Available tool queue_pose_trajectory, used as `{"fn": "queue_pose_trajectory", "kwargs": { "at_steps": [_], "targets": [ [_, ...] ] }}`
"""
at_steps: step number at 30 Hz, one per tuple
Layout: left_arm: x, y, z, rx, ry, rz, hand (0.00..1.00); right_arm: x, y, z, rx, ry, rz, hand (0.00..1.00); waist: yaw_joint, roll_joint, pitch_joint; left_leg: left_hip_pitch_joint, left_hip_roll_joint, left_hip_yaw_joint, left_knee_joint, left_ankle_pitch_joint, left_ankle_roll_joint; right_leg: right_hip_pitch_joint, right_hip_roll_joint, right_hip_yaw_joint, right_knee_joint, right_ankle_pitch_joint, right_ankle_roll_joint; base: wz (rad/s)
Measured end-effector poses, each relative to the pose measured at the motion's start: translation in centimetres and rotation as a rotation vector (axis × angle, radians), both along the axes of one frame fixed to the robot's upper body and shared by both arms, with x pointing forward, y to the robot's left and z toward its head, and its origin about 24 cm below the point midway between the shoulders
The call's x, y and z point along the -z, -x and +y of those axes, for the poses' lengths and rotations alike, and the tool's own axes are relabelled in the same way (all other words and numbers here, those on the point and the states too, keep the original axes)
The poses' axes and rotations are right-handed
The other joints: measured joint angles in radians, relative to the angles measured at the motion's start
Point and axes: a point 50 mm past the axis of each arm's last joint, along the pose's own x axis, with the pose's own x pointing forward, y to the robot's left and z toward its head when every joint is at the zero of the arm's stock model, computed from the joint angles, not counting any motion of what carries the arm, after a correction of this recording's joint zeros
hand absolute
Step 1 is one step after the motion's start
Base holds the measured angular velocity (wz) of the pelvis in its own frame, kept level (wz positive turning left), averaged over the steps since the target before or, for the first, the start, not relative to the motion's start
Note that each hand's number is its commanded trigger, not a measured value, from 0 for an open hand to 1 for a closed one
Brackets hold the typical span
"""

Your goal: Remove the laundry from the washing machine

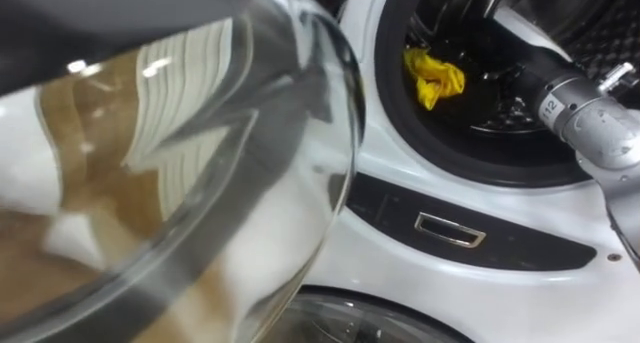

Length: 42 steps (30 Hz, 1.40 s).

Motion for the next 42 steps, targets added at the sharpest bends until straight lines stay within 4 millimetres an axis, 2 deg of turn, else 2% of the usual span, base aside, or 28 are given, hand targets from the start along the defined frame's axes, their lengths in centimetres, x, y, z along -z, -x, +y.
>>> {"fn": "queue_pose_trajectory", "kwargs": {
  "at_steps": [6, 16, 20, 23, 25, 27, 28, 29, 32, 33, 34, 36, 37, 39, 40, 42],
  "targets": [
    [0.0, -0.4, -0.1, 0.009, 0.014, -0.018, 0.0, 0.0, 0.0, 0.0, -0.008, -0.02, 0.004, 1.0, -0.001, -0.008, 0.0041, 0.0, 0.0, 0.0, -0.001, 0.0, 0.0, -0.001, 0.001, 0.005, -0.003, 0.0, 0.0, -0.02],
    [0.1, -0.4, -0.1, 0.007, 0.013, -0.015, 0.0, 0.0, 0.0, 0.0, -0.02, -0.057, 0.013, 1.0, -0.002, -0.008, 0.0047, -0.002, 0.004, -0.003, -0.002, 0.0, 0.0, 0.004, 0.007, 0.005, -0.015, 0.002, -0.003, 0.0],
    [0.1, -0.2, -0.1, 0.005, 0.012, -0.013, 0.0, -0.1, 0.1, 0.0, -0.03, -0.086, 0.01, 1.0, -0.005, -0.003, 0.0069, -0.003, 0.006, -0.001, -0.002, 0.0, 0.0, 0.005, 0.009, 0.003, -0.015, 0.003, -0.005, 0.0],
    [0.0, -0.1, -0.1, -0.006, 0.014, -0.024, 0.0, -0.5, 0.3, 0.2, -0.035, -0.105, -0.016, 1.0, -0.008, 0.01, 0.006, -0.008, 0.012, 0.003, -0.002, -0.006, -0.01, -0.003, 0.014, 0.006, -0.014, 0.004, -0.006, -0.01],
    [0.1, 0.3, -0.1, -0.058, 0.024, -0.039, 0.0, -1.5, 1.2, 1.1, -0.068, -0.108, -0.092, 1.0, -0.02, 0.02, 0.0029, -0.01, 0.013, 0.009, -0.005, -0.006, -0.01, -0.007, 0.015, 0.006, -0.013, 0.004, -0.006, -0.03],
    [0.2, 1.2, -0.1, -0.073, 0.014, -0.022, 0.0, -1.7, 2.4, 1.5, -0.084, -0.131, -0.144, 1.0, -0.022, 0.031, -0.0003, -0.005, 0.015, 0.021, -0.005, -0.006, -0.01, -0.006, 0.015, 0.009, -0.013, 0.004, -0.006, -0.04],
    [0.2, 1.7, -0.2, -0.08, 0.01, -0.012, 0.0, -1.4, 3.4, 1.8, -0.098, -0.154, -0.165, 1.0, -0.025, 0.038, -0.0037, 0.003, 0.016, 0.041, -0.004, -0.006, -0.01, -0.001, 0.017, 0.014, -0.013, 0.004, -0.006, -0.11],
    [0.3, 2.0, -0.2, -0.086, 0.009, -0.008, 0.0, -1.2, 3.8, 1.9, -0.106, -0.166, -0.171, 1.0, -0.027, 0.041, -0.0038, 0.009, 0.016, 0.05, -0.004, -0.006, -0.01, 0.003, 0.017, 0.018, -0.014, 0.004, -0.006, -0.18],
    [0.5, 3.7, -0.7, -0.102, 0.012, 0.028, 0.0, 0.2, 5.9, 2.5, -0.148, -0.301, -0.165, 1.0, -0.055, 0.059, -0.0042, 0.03, 0.018, 0.051, -0.003, -0.006, -0.01, 0.028, 0.02, 0.027, -0.02, 0.004, -0.006, -0.1],
    [0.6, 4.1, -0.9, -0.106, 0.019, 0.036, 0.0, 0.9, 6.8, 2.5, -0.155, -0.338, -0.155, 1.0, -0.064, 0.071, -0.0032, 0.035, 0.018, 0.054, -0.004, -0.006, -0.01, 0.033, 0.02, 0.03, -0.019, 0.003, -0.006, 0.0],
    [0.7, 4.3, -1.3, -0.11, 0.028, 0.038, 0.0, 1.5, 7.7, 2.5, -0.16, -0.362, -0.152, 1.0, -0.075, 0.074, -0.0073, 0.037, 0.018, 0.056, -0.004, -0.006, -0.01, 0.033, 0.02, 0.033, -0.019, 0.003, -0.005, -0.06],
    [1.0, 4.5, -1.7, -0.117, 0.04, 0.046, 0.0, 2.4, 8.8, 2.6, -0.186, -0.417, -0.128, 1.0, -0.095, 0.083, -0.0032, 0.039, 0.017, 0.056, -0.005, -0.006, -0.01, 0.034, 0.019, 0.036, -0.018, 0.003, -0.005, -0.05],
    [1.1, 4.7, -1.9, -0.117, 0.045, 0.05, 0.0, 2.7, 9.5, 2.7, -0.211, -0.425, -0.12, 1.0, -0.113, 0.085, -0.0019, 0.038, 0.016, 0.056, -0.005, -0.006, -0.01, 0.033, 0.018, 0.036, -0.018, 0.003, -0.005, 0.0],
    [1.1, 4.9, -2.0, -0.119, 0.043, 0.053, 0.0, 2.7, 10.3, 3.1, -0.254, -0.436, -0.113, 1.0, -0.125, 0.085, -0.002, 0.037, 0.015, 0.061, -0.005, -0.007, -0.01, 0.031, 0.019, 0.04, -0.019, 0.002, -0.006, 0.0],
    [1.1, 5.1, -2.0, -0.126, 0.041, 0.056, 0.0, 2.9, 10.5, 2.9, -0.257, -0.441, -0.099, 1.0, -0.139, 0.081, -0.0028, 0.037, 0.015, 0.066, -0.005, -0.009, -0.013, 0.029, 0.02, 0.045, -0.016, 0.0, -0.006, 0.0],
    [1.1, 5.3, -1.9, -0.149, 0.037, 0.045, 0.0, 3.2, 10.8, 2.0, -0.237, -0.452, -0.085, 1.0, -0.145, 0.079, -0.0059, 0.033, 0.018, 0.082, -0.008, -0.014, -0.014, 0.016, 0.027, 0.066, -0.009, -0.002, -0.006, -0.11]
  ]
}}
